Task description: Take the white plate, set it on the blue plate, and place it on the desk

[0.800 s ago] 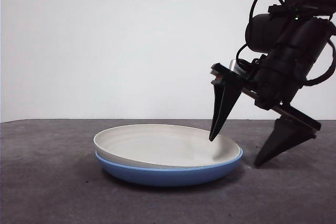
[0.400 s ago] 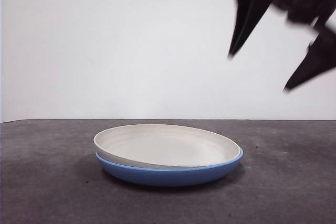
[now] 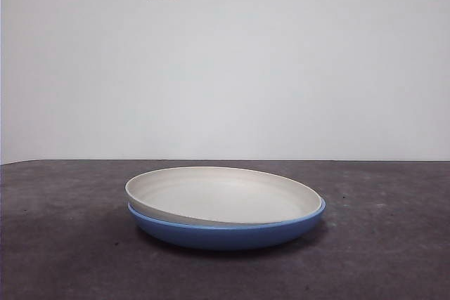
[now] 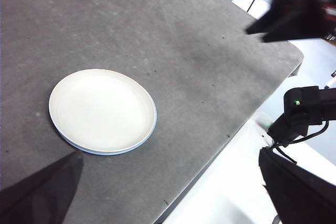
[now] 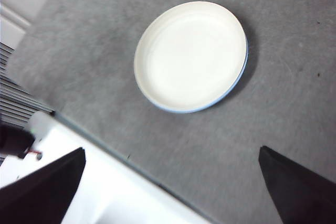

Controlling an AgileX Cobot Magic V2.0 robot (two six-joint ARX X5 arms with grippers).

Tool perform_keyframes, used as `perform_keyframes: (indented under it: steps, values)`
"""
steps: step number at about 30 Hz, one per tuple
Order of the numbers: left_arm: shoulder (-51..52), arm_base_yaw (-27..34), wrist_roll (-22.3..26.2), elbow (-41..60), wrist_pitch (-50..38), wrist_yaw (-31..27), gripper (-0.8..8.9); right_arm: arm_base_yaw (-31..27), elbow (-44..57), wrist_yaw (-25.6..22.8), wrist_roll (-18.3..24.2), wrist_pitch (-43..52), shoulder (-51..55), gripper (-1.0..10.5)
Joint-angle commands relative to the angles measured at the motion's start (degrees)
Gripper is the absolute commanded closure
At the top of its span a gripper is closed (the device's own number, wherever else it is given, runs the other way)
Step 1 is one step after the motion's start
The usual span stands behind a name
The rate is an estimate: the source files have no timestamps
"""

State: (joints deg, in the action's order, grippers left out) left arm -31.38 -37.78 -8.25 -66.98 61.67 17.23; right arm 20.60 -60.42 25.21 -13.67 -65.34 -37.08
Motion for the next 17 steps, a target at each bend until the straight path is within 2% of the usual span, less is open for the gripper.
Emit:
perform_keyframes:
  steps: [1,8,17]
  values:
    - [-0.09,-0.48,0.13,-0.68,-0.48,-0.09,2.19,0.33,-0.92,-0.24,0.85,-4.07,6.27,3.4]
    - [-0.09,-0.48,0.02,-0.68,0.15,-0.09,2.19,0.33,-0.92,-0.17,1.31,-9.07,14.88,3.4]
    - [-0.09,-0.48,-0.02,-0.68,0.59,-0.09,2.24,0.33,-0.92,0.20,1.77,-6.56,15.56,3.4]
